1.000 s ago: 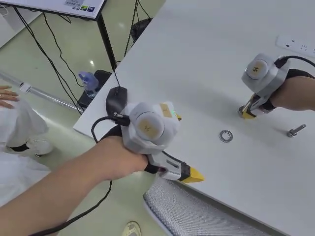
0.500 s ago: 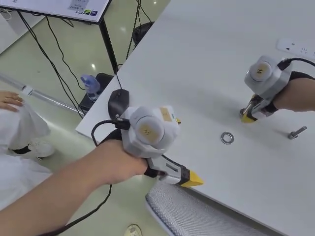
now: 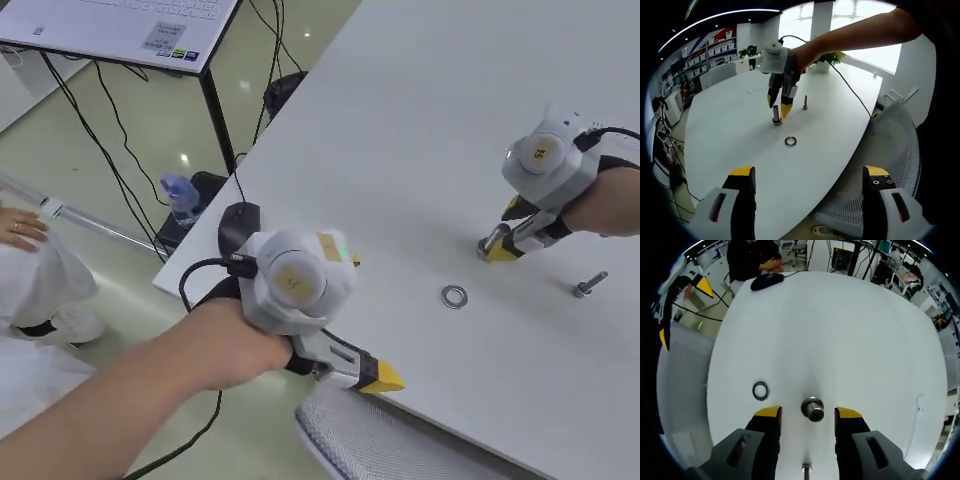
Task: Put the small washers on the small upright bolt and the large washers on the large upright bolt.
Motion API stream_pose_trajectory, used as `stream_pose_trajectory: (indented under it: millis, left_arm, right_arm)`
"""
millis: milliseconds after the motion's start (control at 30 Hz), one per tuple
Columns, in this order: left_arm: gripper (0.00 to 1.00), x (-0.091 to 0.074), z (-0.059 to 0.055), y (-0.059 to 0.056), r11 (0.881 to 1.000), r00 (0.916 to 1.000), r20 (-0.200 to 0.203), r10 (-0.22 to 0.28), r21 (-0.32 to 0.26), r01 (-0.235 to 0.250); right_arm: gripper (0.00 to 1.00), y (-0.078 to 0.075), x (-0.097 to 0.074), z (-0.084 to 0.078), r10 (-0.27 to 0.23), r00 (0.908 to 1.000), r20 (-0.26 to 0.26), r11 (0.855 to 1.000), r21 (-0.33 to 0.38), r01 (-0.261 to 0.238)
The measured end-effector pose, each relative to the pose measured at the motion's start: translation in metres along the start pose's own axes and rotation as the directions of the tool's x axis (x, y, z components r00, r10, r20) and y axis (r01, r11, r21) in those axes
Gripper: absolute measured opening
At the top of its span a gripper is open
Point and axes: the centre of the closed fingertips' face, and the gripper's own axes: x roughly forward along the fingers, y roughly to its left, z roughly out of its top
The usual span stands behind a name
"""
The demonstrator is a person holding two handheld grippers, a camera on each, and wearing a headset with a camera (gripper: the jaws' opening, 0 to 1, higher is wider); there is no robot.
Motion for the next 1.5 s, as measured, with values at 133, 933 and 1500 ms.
stream_pose_trajectory:
  millis: [133, 933, 1500]
  left_arm:
    - [0.88, -0.007, 0.007, 0.001, 1.0, 0.9998, 0.016, 0.011, 0.004, -0.011]
    - [0.88, -0.015, 0.008, -0.002, 0.999, 0.9995, 0.026, 0.02, 0.036, -0.021]
    - [0.96, -0.009, 0.016, -0.001, 1.0, 0.9975, 0.069, 0.014, 0.027, -0.016]
  right_arm:
    - [0.47, 0.007, -0.009, 0.011, -0.003, 0.9991, 0.041, 0.999, -0.049, 0.005]
    - [0.5, 0.071, -0.018, 0.024, 0.072, 0.9958, 0.055, 0.985, -0.16, -0.063]
    - [0.52, 0.084, 0.002, 0.018, 0.106, 0.9912, 0.079, 0.981, -0.173, -0.091]
